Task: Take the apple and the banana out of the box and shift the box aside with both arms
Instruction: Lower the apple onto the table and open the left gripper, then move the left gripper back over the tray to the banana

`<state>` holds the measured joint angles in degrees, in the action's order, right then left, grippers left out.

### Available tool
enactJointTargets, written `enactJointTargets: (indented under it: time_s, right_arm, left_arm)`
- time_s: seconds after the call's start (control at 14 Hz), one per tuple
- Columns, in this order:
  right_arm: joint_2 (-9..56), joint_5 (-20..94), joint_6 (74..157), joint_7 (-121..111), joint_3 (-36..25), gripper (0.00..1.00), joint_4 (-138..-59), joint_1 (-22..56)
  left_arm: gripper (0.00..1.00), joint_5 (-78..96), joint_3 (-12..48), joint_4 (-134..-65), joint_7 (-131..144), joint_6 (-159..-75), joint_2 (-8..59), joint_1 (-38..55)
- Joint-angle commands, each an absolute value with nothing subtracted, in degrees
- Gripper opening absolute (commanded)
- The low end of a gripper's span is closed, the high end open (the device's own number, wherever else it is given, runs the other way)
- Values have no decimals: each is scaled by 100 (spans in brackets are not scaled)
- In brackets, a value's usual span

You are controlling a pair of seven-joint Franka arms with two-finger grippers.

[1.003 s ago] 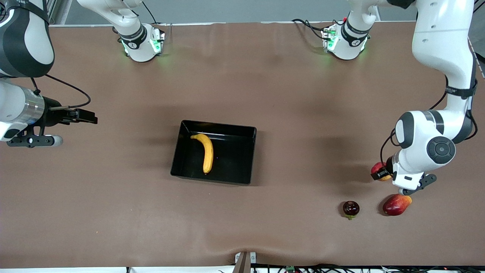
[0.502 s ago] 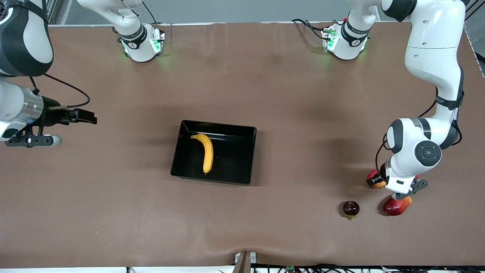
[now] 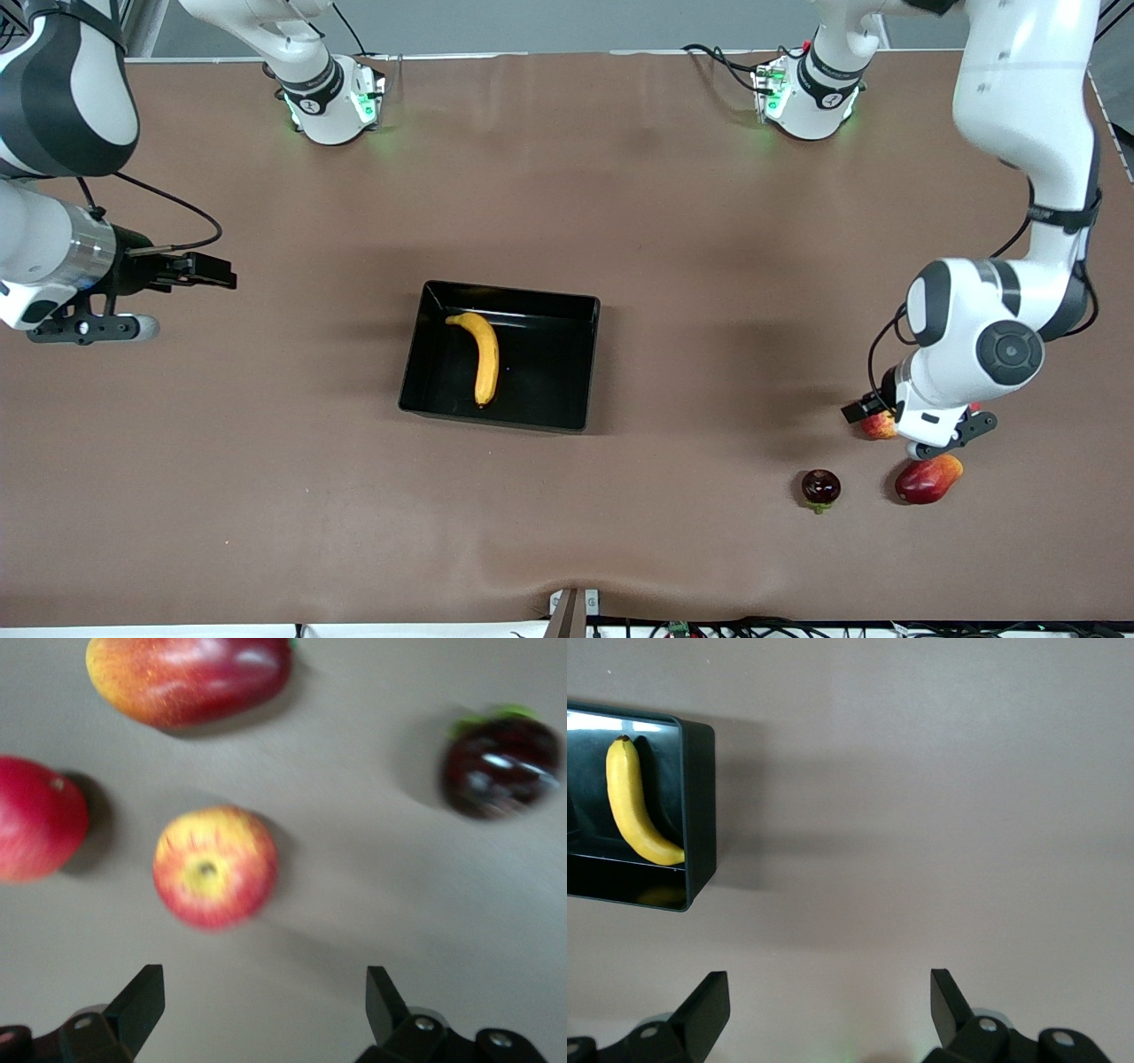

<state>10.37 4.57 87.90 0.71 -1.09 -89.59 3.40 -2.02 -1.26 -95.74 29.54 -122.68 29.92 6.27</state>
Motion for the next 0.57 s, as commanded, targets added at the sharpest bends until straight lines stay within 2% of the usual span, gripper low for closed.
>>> enactJointTargets:
  time_s: [0.0,0.29,0.5]
  right_arm:
    - [1107,519,8763,176,-97,100,-8842,343]
    - [1134,527,8754,176,-97,100,-8833,351]
    - [1142,519,8763,158,-97,100,-8833,343]
  left_arm:
    - [100,-141,332,-9686,3373,-11726,2453,659]
    - [100,-123,1421,-9011,4953,-11540,2565,860]
    - [100,-132,1468,-8176,6175,-11531,3153,1746]
